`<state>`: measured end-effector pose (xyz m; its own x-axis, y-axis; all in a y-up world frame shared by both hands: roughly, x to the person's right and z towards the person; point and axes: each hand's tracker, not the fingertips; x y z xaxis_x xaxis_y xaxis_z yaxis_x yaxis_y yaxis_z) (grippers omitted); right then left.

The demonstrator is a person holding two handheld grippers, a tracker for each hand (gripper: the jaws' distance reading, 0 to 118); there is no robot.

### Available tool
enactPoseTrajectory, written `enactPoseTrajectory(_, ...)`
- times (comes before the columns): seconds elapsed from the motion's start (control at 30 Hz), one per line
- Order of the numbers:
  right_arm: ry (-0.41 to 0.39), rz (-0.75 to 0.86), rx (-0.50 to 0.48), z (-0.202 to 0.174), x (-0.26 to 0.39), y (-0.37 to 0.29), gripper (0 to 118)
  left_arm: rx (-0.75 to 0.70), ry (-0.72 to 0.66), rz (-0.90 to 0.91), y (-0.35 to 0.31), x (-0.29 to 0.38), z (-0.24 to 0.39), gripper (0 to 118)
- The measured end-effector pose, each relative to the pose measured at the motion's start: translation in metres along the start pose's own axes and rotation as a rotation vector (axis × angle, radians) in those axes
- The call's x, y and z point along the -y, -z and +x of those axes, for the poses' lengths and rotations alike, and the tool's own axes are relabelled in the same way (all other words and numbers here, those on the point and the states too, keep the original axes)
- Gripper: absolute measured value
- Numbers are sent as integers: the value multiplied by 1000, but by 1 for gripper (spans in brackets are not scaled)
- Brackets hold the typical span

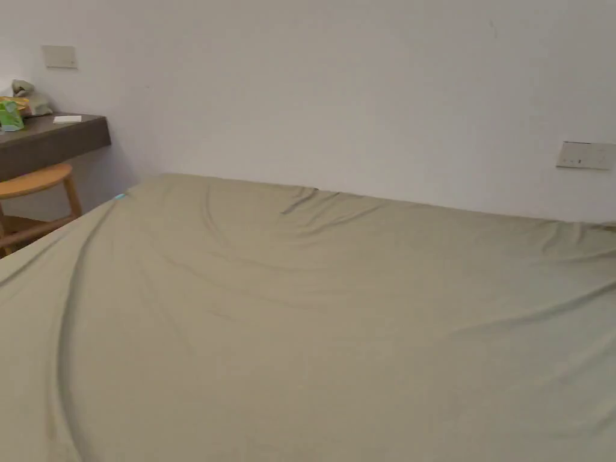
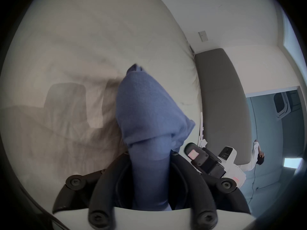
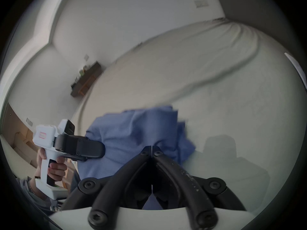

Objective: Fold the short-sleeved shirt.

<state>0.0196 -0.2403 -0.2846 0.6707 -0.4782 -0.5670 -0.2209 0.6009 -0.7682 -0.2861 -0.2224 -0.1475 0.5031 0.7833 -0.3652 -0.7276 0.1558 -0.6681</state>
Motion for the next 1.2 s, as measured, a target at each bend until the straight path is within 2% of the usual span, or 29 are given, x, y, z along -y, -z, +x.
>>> enactPoseTrajectory(0.07, -1, 70, 7, 0, -10, -21, 2, 5, 2, 15, -11, 6, 12, 26)
enactPoseTrajectory(0.1, -8, 103, 25, -1, -16, -31, 2, 0, -3, 37, -34, -24, -7, 26)
enactPoseTrajectory(0.2, -25, 168, 75, -5, -32, -55, 2, -44, -42, 115, -75, -36, -18, 26)
enactPoseTrajectory(0.23, -23, 186, 87, -6, -35, -60, 2, -73, -63, 149, -98, -63, -51, 26)
enactPoseTrajectory(0.47, -1, 264, 124, -18, -47, -79, 2, -290, -252, 392, -242, -112, -152, 26)
enactPoseTrajectory(0.67, 8, 259, 148, -27, -46, -73, 2, -448, -376, 512, -306, -127, -223, 26)
enactPoseTrajectory(0.7, 7, 254, 143, -29, -45, -71, 2, -451, -386, 521, -307, -127, -229, 30)
enactPoseTrajectory(0.73, 4, 251, 143, -31, -44, -70, 2, -451, -369, 514, -306, -127, -231, 39)
enactPoseTrajectory(0.77, -2, 247, 146, -34, -44, -69, 2, -467, -360, 514, -309, -133, -254, 56)
enactPoseTrajectory(0.8, -9, 242, 148, -35, -45, -69, 2, -534, -335, 529, -306, -133, -251, 84)
enactPoseTrajectory(0.83, -15, 242, 150, -37, -45, -69, 2, -625, -285, 553, -303, -132, -244, 102)
enactPoseTrajectory(0.87, -20, 243, 150, -39, -44, -69, 2, -726, -229, 588, -297, -129, -232, 110)
enactPoseTrajectory(0.93, -27, 247, 145, -39, -46, -71, 2, -939, -112, 735, -290, -119, -209, 99)
enactPoseTrajectory(0.97, -30, 250, 143, -40, -47, -71, 2, -1002, -39, 772, -286, -117, -197, 85)
enactPoseTrajectory(1.03, -34, 259, 142, -41, -47, -73, 2, -993, 84, 699, -276, -115, -170, 21)
enactPoseTrajectory(1.07, -35, 266, 136, -38, -47, -75, 2, -936, 126, 611, -268, -113, -160, 0)
enactPoseTrajectory(1.13, -34, 276, 130, -37, -45, -78, 2, -840, 141, 502, -248, -106, -143, 0)
enactPoseTrajectory(1.2, -35, 284, 128, -35, -41, -82, 2, -660, 163, 466, -224, -92, -124, 0)
